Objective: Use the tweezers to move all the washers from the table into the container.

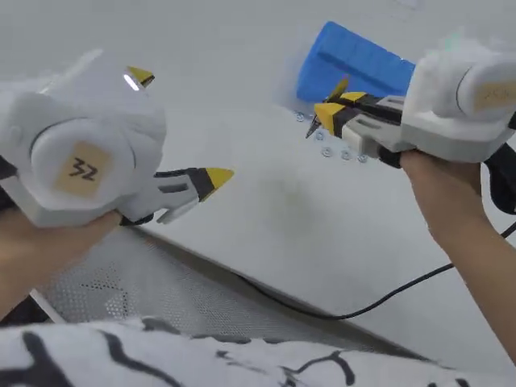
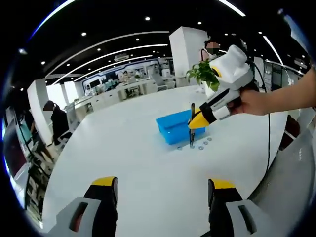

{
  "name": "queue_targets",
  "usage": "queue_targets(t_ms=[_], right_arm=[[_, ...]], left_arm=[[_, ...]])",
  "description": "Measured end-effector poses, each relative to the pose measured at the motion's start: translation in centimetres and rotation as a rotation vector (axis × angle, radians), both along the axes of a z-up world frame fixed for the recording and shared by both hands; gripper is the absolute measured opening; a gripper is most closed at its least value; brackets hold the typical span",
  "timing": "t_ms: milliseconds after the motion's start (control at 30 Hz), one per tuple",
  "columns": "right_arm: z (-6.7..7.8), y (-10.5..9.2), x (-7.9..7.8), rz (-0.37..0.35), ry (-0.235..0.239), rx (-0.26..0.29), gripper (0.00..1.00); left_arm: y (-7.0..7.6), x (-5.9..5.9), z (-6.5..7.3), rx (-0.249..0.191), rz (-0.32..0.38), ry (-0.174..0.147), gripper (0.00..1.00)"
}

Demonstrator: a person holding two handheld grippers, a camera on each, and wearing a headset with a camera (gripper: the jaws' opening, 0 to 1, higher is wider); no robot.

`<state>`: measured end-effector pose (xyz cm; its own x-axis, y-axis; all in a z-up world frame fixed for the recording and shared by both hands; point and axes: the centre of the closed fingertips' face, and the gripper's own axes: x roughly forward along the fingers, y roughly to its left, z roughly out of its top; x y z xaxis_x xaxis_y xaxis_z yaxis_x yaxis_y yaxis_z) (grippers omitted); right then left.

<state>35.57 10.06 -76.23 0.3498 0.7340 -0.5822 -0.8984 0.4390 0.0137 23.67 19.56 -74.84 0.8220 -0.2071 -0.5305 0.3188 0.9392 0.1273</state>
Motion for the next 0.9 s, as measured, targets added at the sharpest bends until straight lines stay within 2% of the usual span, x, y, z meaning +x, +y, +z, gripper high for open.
queue_targets(t_ms=[100, 167, 233, 300, 367, 500, 600, 767, 867, 900], right_arm=[[-0.8, 0.7, 1.4, -0.009, -0.008, -0.006, 0.04], [-0.8, 0.9, 1.7, -0.010, -0.005, -0.004, 0.04], [-1.3, 1.3, 2.0, -0.008, -0.006, -0.009, 0.04], [-1.8, 1.3, 2.3, -0.011, -0.011, -0.019, 0.04], [-2.2, 1.4, 2.7, -0.017, -0.016, -0.017, 0.04], [-2.2, 1.2, 2.7, -0.033, 0.006, 0.005, 0.04], [-2.5, 1.2, 2.8, -0.039, 0.008, 0.007, 0.04], [-3.0, 1.1, 3.1, -0.049, 0.020, 0.026, 0.04], [-3.6, 1.1, 3.1, -0.049, 0.021, 0.009, 0.04], [-3.3, 1.2, 3.3, -0.049, 0.017, 0.022, 0.04]], left_arm=[[0.0, 0.2, 0.0, -0.015, 0.019, -0.015, 0.77], [0.0, 0.3, 0.0, -0.020, 0.024, -0.019, 0.76], [-0.2, 0.3, -0.5, -0.021, 0.018, -0.003, 0.75], [-0.1, 0.3, -0.8, -0.016, 0.020, -0.004, 0.75], [0.3, 0.3, -1.2, -0.009, 0.029, 0.015, 0.76], [1.0, 0.4, -0.9, -0.005, 0.055, -0.007, 0.75], [1.2, 0.4, -1.2, -0.001, 0.060, 0.006, 0.75], [1.0, 0.3, -1.3, 0.013, 0.055, 0.005, 0.75], [1.2, 0.4, -1.0, 0.036, 0.064, -0.011, 0.75], [1.2, 0.4, -1.0, 0.037, 0.065, -0.012, 0.75]])
